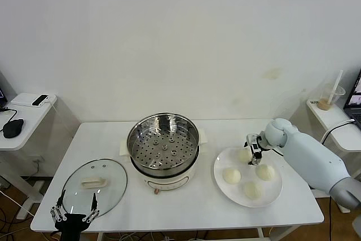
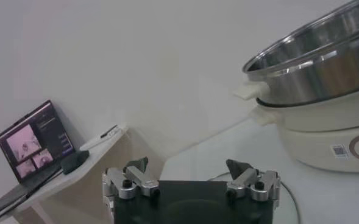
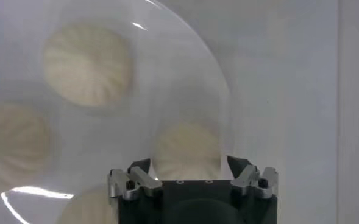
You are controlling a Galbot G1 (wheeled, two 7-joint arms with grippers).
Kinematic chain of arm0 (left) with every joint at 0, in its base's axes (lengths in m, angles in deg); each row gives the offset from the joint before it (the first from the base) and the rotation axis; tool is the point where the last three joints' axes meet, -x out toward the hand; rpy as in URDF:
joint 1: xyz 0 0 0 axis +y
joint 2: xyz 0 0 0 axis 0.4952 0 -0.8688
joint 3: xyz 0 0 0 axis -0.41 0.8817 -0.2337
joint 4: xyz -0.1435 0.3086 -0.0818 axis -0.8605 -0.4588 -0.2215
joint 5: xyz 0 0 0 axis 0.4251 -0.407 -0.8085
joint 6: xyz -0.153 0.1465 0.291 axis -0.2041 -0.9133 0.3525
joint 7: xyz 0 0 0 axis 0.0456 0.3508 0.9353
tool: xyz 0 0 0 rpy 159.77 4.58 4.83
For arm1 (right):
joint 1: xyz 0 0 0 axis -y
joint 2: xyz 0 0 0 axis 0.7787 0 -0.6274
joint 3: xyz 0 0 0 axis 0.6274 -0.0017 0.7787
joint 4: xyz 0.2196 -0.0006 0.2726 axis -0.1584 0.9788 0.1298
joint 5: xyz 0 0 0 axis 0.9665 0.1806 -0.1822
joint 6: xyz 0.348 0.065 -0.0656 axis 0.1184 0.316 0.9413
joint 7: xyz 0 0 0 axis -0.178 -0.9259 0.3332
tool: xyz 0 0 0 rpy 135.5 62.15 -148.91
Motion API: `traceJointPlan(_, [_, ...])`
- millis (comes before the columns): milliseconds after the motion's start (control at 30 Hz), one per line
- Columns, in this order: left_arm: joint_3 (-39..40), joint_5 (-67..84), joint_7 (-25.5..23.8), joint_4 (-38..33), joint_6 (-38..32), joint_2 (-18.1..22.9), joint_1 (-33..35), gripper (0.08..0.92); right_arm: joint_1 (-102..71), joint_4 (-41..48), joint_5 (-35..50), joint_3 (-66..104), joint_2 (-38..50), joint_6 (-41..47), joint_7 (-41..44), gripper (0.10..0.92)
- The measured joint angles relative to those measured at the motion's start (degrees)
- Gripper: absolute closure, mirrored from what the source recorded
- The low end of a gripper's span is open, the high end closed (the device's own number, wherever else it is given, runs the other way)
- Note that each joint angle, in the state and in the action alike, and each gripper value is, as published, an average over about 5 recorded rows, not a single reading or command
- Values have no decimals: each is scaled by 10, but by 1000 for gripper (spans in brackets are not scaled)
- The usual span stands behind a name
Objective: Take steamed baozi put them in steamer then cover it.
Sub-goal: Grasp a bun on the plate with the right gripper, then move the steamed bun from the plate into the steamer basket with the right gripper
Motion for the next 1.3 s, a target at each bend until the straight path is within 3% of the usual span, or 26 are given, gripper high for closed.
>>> traceJointPlan(167, [0,0,0,0,-1,0,1,177,0,-2,3,-1,1,0,-1,457])
traceJointPlan(267, [0,0,-1,-1,-1,1,1,177,1,-7,6,-2,4,0,0,472])
traceJointPlan(933, [7,7,-2,1,2,-10,-3,177,117,-148,106,-85,105,-2,30,460])
traceJointPlan(1300, [6,22,-2,5,3,-17,-3,177,281,-182,218,-182,82,-3,20,459])
